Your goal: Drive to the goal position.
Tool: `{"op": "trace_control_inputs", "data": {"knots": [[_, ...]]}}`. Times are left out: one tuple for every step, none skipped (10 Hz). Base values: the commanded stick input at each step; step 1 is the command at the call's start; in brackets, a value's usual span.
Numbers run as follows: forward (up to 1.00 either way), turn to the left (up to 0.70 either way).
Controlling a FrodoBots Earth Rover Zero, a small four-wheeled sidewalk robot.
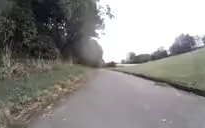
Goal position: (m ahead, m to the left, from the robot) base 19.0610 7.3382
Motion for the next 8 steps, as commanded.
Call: {"op": "trace_control_inputs", "data": {"knots": [[1.00, -0.04], [1.00, -0.03], [1.00, -0.03], [1.00, -0.01], [1.00, 0.00], [1.00, 0.00], [1.00, 0.00], [1.00, 0.00]]}}
